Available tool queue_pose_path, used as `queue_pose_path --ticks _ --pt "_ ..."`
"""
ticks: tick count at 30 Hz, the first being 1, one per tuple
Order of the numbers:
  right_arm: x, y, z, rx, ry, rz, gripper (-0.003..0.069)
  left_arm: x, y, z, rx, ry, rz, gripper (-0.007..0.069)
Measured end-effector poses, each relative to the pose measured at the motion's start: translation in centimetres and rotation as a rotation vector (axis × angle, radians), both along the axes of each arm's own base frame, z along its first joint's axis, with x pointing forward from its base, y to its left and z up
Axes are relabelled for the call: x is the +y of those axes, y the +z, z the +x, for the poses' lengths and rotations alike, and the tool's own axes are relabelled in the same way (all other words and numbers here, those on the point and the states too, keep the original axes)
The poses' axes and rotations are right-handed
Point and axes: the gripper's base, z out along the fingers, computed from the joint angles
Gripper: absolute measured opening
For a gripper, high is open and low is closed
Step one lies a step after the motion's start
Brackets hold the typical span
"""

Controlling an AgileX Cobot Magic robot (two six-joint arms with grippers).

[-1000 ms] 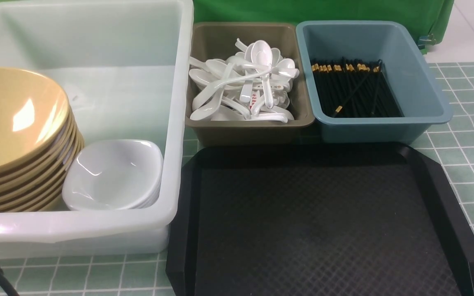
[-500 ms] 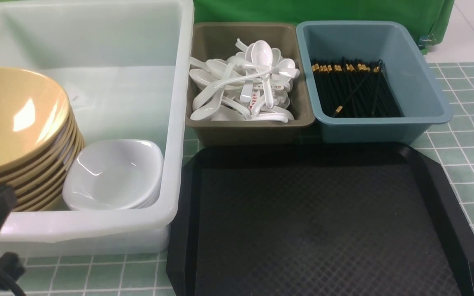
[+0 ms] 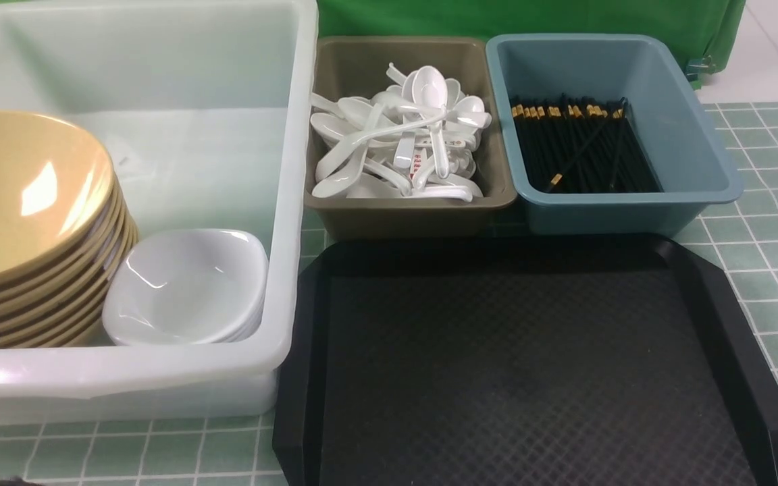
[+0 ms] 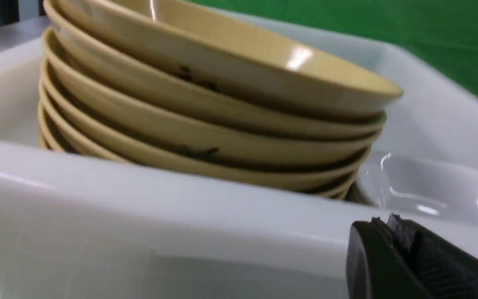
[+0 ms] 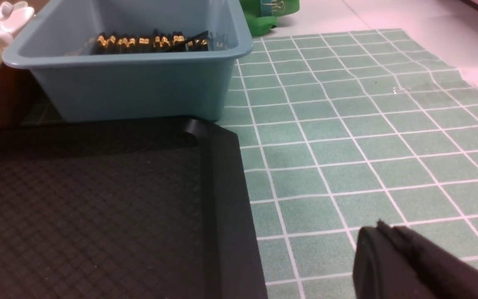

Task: On blue table put chopsticks spoon bowls plates into blue grey white boxes.

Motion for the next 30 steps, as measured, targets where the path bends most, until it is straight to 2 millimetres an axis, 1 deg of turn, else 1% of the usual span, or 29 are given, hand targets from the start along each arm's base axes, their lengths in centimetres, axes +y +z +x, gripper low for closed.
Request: queue_pose_path --ticks 3,9,30 --pt "0.0 0.0 0.0 -0.001 0.0 0.0 0.0048 -0.07 -0.94 -0.24 0.104 -0.017 0.057 -0.0013" --pt "0.0 0.0 0.0 -0.001 0.0 0.0 0.0048 -0.08 -0.99 -0.27 0.113 -0.034 0.141 -0.0013" --pt "0.0 0.0 0.0 -0.001 0.0 0.0 0.0068 -0.08 -0.99 -0.27 0.113 -0.036 0.148 -0.0013"
